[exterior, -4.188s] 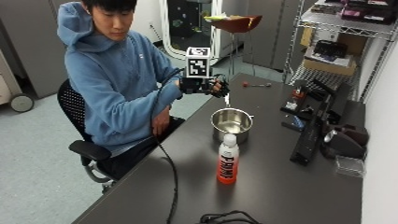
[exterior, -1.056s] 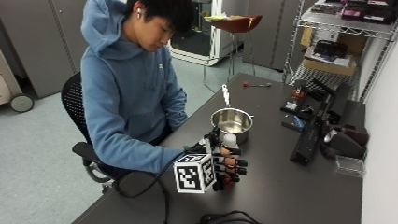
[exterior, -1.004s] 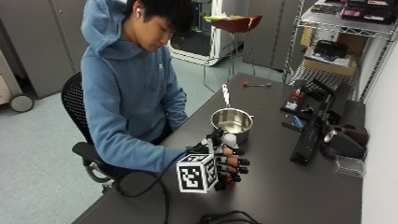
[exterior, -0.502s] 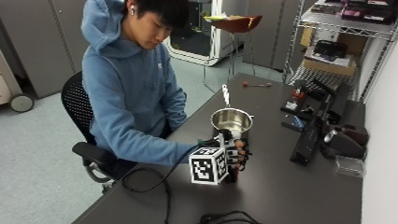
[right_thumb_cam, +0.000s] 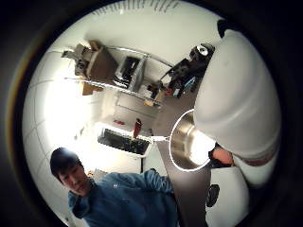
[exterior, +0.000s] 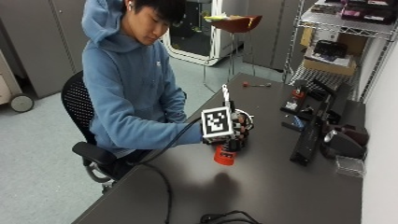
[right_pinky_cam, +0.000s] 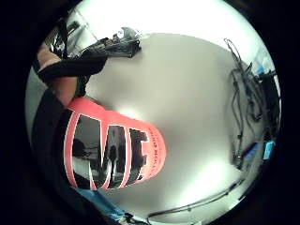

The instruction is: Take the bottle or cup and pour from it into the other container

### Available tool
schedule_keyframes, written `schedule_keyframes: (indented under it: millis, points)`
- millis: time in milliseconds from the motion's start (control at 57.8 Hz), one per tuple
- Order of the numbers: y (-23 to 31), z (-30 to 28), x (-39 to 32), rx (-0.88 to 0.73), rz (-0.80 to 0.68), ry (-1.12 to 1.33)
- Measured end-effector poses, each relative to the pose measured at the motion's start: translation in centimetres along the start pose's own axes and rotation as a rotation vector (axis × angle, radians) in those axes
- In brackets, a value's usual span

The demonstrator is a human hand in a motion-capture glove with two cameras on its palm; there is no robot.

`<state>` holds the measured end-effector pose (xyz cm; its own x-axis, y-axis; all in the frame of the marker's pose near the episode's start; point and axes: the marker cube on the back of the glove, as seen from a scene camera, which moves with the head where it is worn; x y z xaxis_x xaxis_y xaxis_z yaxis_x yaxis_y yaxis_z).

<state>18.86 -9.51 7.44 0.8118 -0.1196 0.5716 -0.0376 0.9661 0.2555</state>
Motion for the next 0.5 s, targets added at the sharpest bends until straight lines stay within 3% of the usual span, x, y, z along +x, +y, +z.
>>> schedule_keyframes:
  millis: [502]
  points:
    - [-2.5, 0.3, -10.0, -0.527, 0.059, 0.792]
